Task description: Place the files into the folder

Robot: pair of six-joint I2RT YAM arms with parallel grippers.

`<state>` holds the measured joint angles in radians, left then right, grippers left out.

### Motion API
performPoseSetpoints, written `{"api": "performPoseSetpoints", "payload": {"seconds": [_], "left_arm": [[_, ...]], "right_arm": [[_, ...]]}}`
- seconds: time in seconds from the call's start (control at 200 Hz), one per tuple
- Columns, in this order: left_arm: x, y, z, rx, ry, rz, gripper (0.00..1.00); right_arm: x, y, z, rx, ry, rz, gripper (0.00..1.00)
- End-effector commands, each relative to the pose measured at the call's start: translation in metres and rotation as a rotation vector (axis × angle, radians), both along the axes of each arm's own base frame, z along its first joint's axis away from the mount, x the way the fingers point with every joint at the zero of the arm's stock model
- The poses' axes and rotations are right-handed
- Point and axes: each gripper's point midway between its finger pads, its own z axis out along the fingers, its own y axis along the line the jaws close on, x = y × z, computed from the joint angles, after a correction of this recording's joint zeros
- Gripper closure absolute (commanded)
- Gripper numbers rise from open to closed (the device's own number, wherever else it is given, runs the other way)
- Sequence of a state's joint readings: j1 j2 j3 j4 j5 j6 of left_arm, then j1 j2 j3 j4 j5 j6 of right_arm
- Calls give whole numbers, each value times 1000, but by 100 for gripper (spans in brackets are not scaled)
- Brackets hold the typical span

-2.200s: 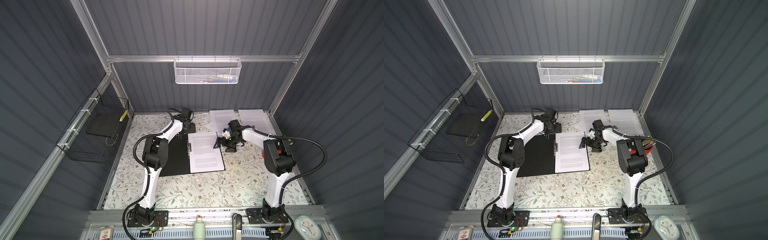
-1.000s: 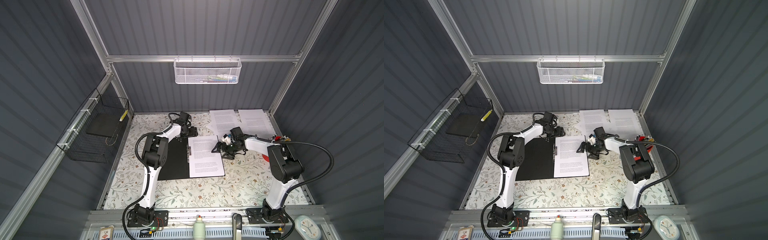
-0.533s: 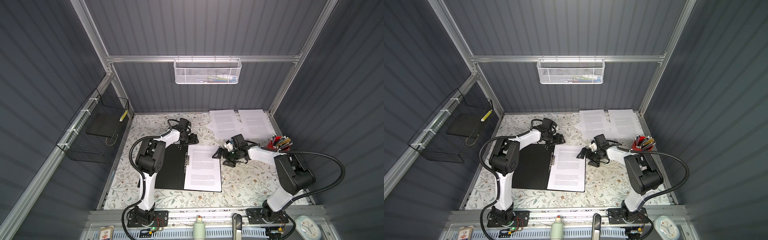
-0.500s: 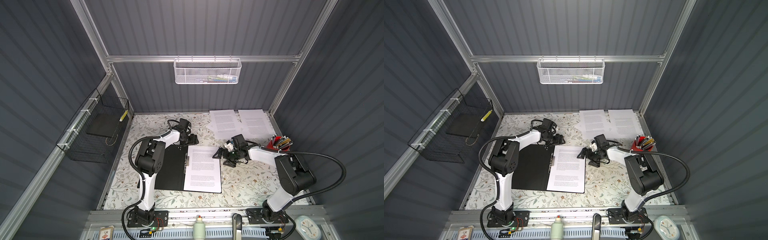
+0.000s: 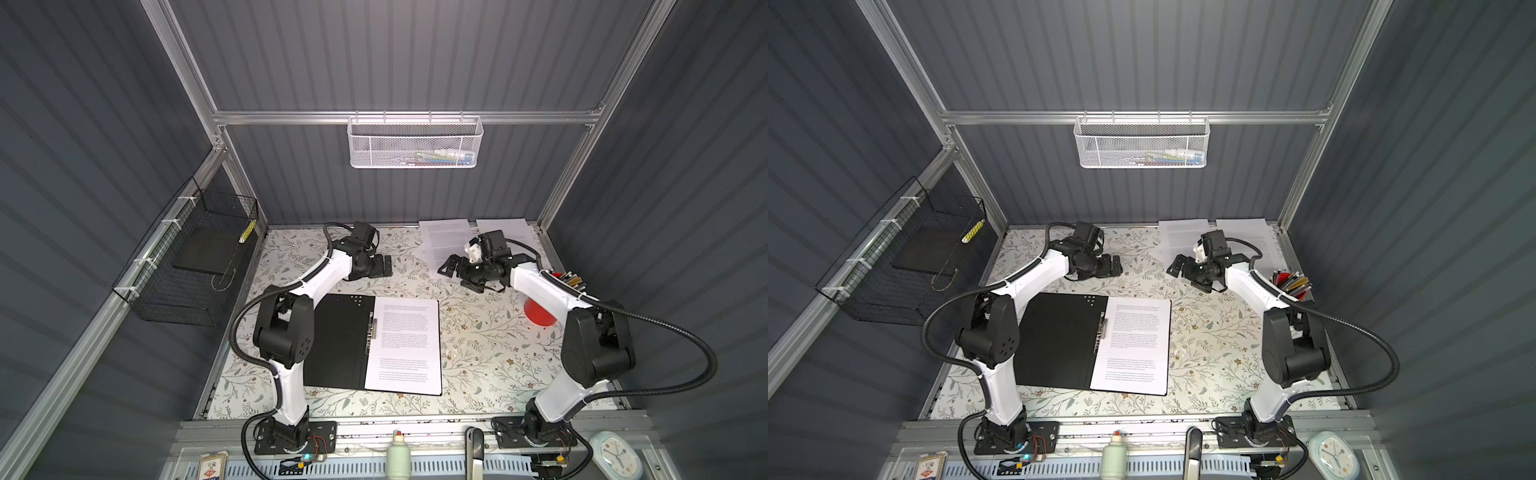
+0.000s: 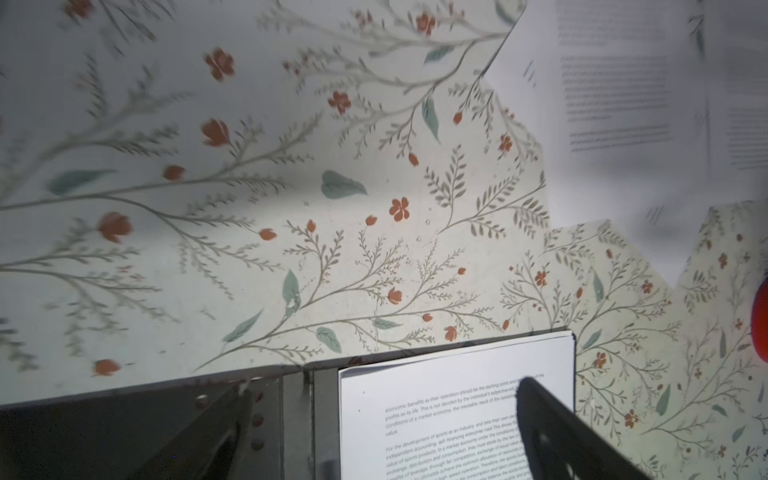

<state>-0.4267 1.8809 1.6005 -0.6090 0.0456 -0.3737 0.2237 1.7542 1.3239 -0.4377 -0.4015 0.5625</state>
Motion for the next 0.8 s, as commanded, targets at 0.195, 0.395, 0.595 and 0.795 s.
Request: {"api": "performPoseSetpoints", "payload": {"seconds": [0.195, 0.395, 0.595, 0.795], "left_arm": [[-21, -3, 90, -201, -237, -18, 0], [-44, -33, 93, -233, -172, -140, 0], [-55, -60, 85, -158, -141, -219, 0], [-50, -75, 80, -183, -117, -239, 0]], "right_arm": [[64, -37, -46, -71, 124, -36, 1], [92, -26, -66, -35, 172, -12, 1], [93, -20, -81, -7, 229, -7, 1], [75, -6, -95, 21, 296, 38, 1]]}}
